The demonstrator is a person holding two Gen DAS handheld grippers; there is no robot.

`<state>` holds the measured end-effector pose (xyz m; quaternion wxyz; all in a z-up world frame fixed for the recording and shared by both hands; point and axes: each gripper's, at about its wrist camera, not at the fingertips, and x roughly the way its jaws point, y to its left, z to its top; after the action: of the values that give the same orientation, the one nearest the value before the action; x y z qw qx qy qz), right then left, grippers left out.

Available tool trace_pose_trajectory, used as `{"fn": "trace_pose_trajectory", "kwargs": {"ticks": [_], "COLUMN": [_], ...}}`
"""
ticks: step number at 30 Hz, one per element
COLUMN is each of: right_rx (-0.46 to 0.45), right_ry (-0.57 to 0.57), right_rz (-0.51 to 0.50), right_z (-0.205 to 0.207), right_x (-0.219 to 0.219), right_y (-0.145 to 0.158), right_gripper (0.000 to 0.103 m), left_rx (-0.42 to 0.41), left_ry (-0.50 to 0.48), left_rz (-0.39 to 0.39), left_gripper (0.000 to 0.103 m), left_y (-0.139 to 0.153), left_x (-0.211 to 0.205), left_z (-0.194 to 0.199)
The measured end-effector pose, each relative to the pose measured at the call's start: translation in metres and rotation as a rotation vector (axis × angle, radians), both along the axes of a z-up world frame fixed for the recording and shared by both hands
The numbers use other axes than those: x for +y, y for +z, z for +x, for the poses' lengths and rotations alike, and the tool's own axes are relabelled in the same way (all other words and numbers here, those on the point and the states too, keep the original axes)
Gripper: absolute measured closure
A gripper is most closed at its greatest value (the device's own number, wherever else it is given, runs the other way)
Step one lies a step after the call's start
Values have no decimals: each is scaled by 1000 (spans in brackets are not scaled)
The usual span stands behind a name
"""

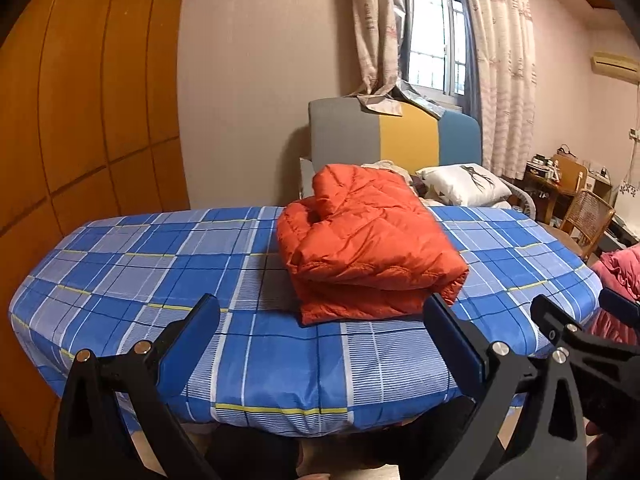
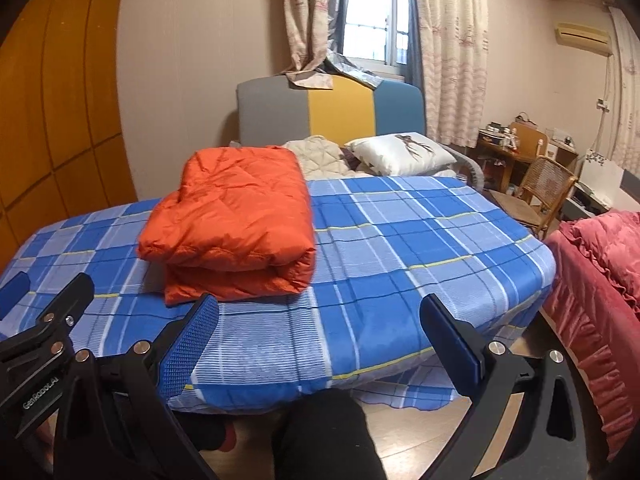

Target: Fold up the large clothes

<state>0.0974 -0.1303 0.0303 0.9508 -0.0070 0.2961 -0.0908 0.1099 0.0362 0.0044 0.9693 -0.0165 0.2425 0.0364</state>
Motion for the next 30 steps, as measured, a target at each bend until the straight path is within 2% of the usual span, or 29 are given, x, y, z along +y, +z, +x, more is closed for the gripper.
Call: {"fn": "trace_pose_trajectory", "kwargs": {"ticks": [16,30], "right_rx": [18,22], "right_ry": [-56,-57], "right_rz": [18,26], "right_z": [0,0], "right_x": [-14,-18], "right_y": [-7,-8], "right_gripper": [3,3], "left_rx": [23,42], "left_ry": [-47,-49], "left_rz": [25,2], "left_gripper": [2,2], "left_y": [-3,-6], "left_x": [-17,-14], "left_z": [11,13]}}
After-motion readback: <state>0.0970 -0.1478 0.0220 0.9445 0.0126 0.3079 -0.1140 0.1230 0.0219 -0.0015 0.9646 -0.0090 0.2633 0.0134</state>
